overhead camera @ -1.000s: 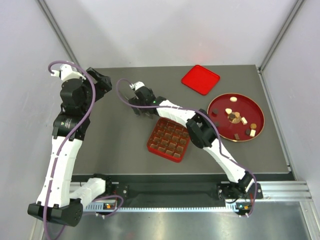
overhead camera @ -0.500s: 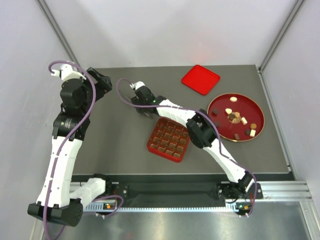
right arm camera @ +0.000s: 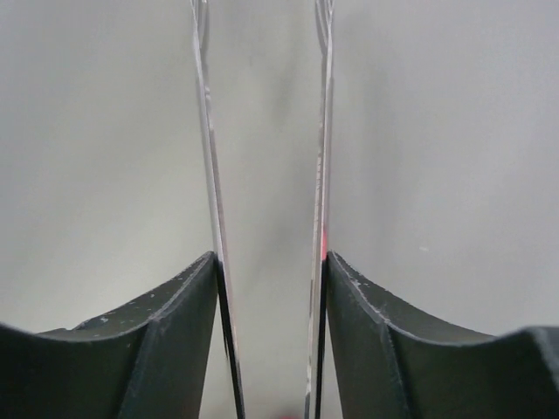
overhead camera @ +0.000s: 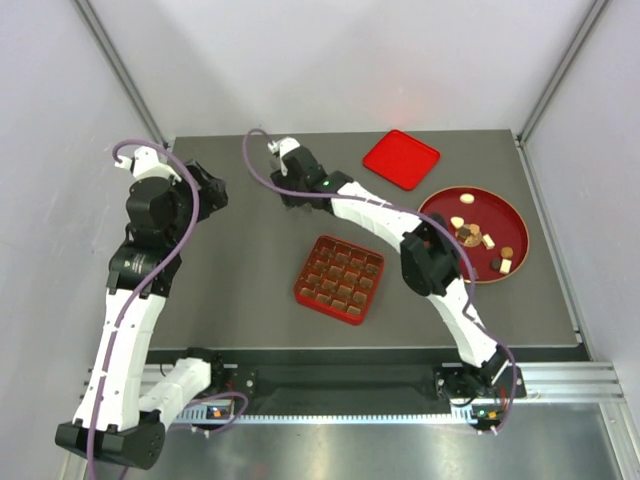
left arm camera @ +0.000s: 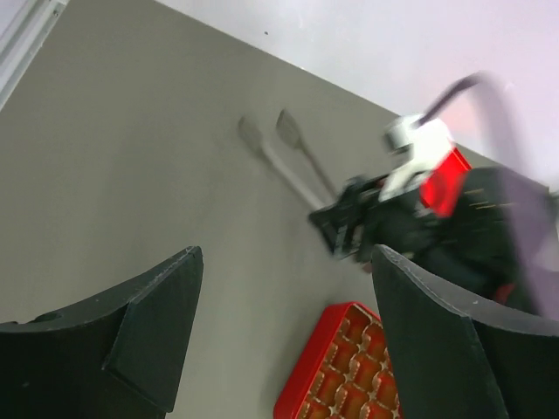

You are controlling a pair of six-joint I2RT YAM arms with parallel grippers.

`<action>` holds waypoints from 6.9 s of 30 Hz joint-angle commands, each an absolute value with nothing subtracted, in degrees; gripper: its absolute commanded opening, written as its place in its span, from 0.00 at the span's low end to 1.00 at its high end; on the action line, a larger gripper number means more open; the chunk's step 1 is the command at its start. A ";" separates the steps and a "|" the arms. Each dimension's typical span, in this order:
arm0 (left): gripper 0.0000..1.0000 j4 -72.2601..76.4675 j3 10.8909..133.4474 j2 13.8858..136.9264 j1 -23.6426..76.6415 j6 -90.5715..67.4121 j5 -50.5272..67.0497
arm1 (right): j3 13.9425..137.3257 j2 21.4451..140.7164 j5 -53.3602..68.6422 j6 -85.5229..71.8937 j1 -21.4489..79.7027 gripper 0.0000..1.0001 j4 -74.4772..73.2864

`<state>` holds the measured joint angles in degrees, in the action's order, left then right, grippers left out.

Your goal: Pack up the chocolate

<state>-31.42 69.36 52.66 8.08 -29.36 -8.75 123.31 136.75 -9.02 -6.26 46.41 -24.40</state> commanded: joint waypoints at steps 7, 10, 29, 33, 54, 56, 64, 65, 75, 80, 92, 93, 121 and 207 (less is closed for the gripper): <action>0.82 -32.08 67.06 51.94 8.17 -27.77 -4.13 | 118.92 120.16 -5.36 -8.96 43.07 0.47 -26.18; 0.81 -31.99 66.71 52.47 8.17 -27.34 -1.85 | 115.85 116.30 -4.40 -9.31 41.67 0.45 -28.38; 0.78 -29.01 62.58 58.80 25.13 -23.64 10.63 | 79.81 72.71 -14.94 -13.17 29.80 0.42 -48.32; 0.78 -26.38 59.95 58.45 28.65 -23.73 10.72 | 76.38 66.72 -20.02 -15.20 28.57 0.42 -54.48; 0.78 -21.97 44.56 48.52 29.44 -25.66 4.13 | 71.28 57.57 -25.59 -20.13 12.40 0.42 -72.34; 0.78 -22.41 45.26 48.60 29.44 -25.49 4.92 | 70.84 57.74 -24.00 -19.26 9.60 0.41 -71.28; 0.79 -24.26 46.67 48.08 29.44 -24.35 6.24 | 66.89 59.59 -16.53 -14.51 1.50 0.40 -64.96; 0.79 -24.43 46.76 48.08 29.44 -24.26 6.15 | 66.54 60.29 -16.09 -14.33 0.71 0.40 -63.91; 0.80 -27.07 47.11 48.87 29.44 -21.63 6.77 | 62.94 62.58 -13.97 -14.15 -1.85 0.40 -58.28; 0.80 -28.74 47.29 48.52 29.44 -20.30 5.72 | 61.44 63.98 -13.71 -12.92 -1.93 0.41 -55.99; 0.80 -27.60 47.02 48.96 29.44 -20.30 5.71 | 61.79 66.36 -17.23 -11.08 -2.11 0.41 -53.53; 0.80 -27.51 46.93 48.96 29.44 -20.30 5.63 | 61.61 66.36 -16.88 -11.07 -2.11 0.41 -53.44; 0.81 -28.04 46.76 47.81 29.44 -20.13 4.92 | 59.77 68.91 -11.43 -10.02 -3.16 0.32 -51.77; 0.83 -28.30 45.35 39.99 29.44 -17.84 0.53 | 82.87 78.58 -22.57 -30.06 53.62 0.33 -50.35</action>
<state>-28.77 44.88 41.28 29.28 -18.39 0.95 77.49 82.70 -17.26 -29.69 53.87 -48.38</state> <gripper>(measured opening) 0.832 0.334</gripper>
